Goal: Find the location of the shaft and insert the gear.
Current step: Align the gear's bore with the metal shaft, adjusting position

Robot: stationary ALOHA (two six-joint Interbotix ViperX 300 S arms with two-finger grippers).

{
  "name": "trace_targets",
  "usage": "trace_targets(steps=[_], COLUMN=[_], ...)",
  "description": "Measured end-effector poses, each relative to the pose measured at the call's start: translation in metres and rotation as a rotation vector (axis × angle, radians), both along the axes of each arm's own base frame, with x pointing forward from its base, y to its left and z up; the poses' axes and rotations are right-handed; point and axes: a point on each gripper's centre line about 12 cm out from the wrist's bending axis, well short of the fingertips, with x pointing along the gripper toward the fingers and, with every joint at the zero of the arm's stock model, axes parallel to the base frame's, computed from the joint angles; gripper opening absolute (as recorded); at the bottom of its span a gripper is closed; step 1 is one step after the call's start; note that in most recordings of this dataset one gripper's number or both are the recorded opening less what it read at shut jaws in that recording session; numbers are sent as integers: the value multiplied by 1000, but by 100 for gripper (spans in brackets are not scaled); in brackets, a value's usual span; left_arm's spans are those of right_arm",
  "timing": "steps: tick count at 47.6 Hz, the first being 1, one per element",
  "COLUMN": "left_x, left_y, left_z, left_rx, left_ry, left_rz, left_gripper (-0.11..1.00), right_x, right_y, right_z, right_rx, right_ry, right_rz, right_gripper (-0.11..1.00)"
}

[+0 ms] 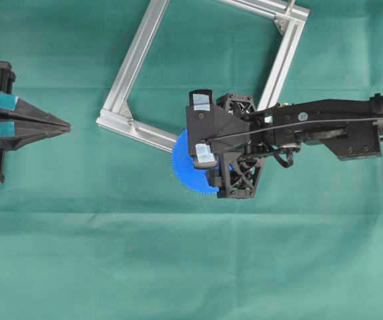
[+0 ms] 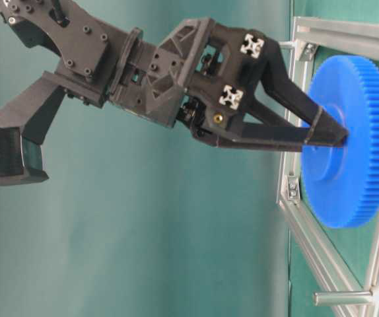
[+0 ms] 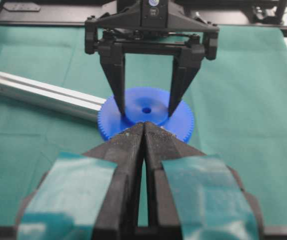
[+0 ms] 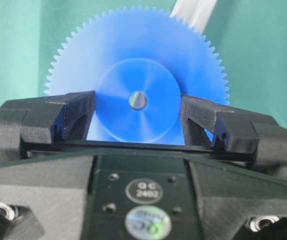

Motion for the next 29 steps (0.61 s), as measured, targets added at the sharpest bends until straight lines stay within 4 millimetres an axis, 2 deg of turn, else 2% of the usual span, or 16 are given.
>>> trace_targets(steps=[21,29], left_x=[0,0], left_y=[0,0], left_z=[0,0], left_rx=[-2,-5], left_ry=[2,2], left_rz=[2,2], left_gripper=[1,1], right_x=[0,-6], right_y=[-25,-26], right_z=[1,-2], right_rx=[-26,-28], right_ry=[-6,0], right_rz=[-45,-48], right_gripper=[70,70])
